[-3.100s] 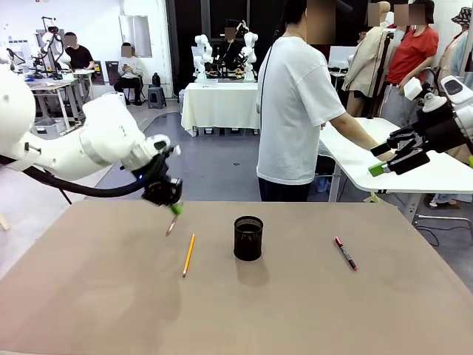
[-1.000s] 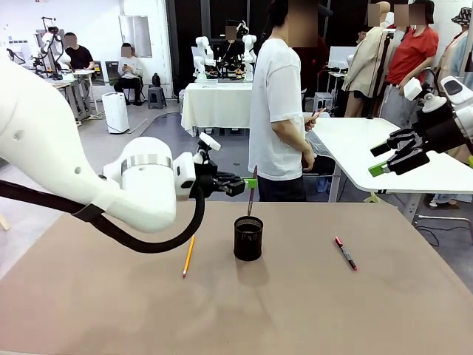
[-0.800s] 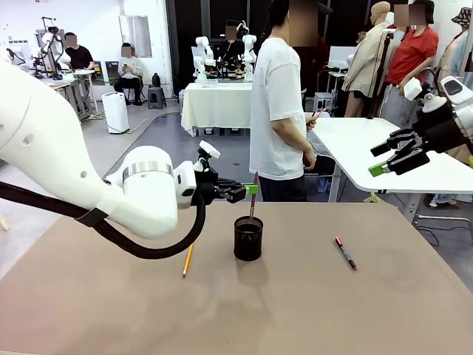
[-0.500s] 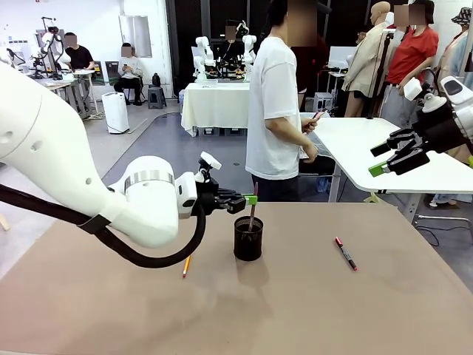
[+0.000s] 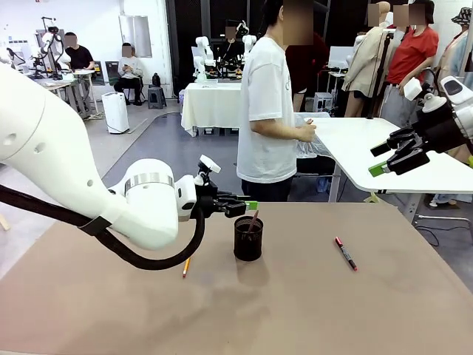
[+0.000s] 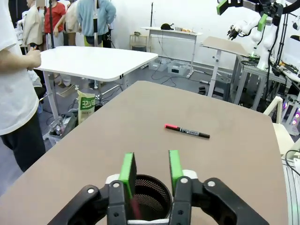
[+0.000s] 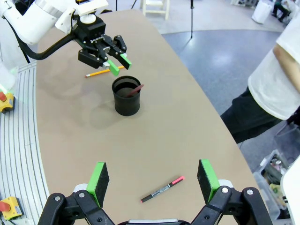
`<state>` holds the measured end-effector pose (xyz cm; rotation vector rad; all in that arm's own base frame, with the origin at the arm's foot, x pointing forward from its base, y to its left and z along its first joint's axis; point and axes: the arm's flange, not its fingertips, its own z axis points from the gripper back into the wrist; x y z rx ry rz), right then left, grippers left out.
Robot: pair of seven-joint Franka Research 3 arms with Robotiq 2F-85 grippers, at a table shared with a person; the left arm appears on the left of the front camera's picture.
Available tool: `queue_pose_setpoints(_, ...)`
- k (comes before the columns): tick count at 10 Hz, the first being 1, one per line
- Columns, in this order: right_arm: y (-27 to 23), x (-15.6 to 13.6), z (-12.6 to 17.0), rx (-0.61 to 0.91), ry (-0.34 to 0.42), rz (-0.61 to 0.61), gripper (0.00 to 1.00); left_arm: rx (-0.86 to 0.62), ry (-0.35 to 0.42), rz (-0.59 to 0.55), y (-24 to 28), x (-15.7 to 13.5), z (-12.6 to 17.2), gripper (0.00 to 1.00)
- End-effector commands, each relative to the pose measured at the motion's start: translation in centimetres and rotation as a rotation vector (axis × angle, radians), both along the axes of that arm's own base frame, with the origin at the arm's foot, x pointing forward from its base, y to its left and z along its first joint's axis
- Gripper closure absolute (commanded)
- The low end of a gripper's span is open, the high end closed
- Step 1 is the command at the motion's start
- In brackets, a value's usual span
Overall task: Place the pens into the pen holder.
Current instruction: Pick up a writing instrument from the table and place it into the Pen holder.
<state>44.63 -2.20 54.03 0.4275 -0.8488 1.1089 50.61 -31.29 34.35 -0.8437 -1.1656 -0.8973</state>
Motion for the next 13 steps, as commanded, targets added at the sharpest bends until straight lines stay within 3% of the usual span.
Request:
queue_pose_setpoints(1, 0.1, 0.0, 0.2, 0.009, -0.002, 0.001, 0.00, -0.025, -0.027, 0.028, -0.3, -0.3, 0.3, 0.00)
queue_pose_setpoints(4, 0.1, 0.0, 0.2, 0.009, -0.002, 0.001, 0.00, 0.002, -0.042, 0.063, 1.2, -0.5, 2.9, 0.00)
queue_pose_setpoints(6, 0.1, 0.0, 0.2, 0.009, -0.002, 0.001, 0.00, 0.059, 0.019, 0.060, 3.5, -1.2, 5.7, 0.00)
queue_pose_setpoints(9, 0.1, 0.0, 0.2, 0.009, -0.002, 0.001, 0.00, 0.179, 0.052, -0.037, 7.5, -1.9, 9.4, 0.00)
queue_pose_setpoints(13, 0.1, 0.0, 0.2, 0.009, -0.002, 0.001, 0.00, 0.386, 0.038, -0.153, 15.2, -2.6, 16.8, 0.00)
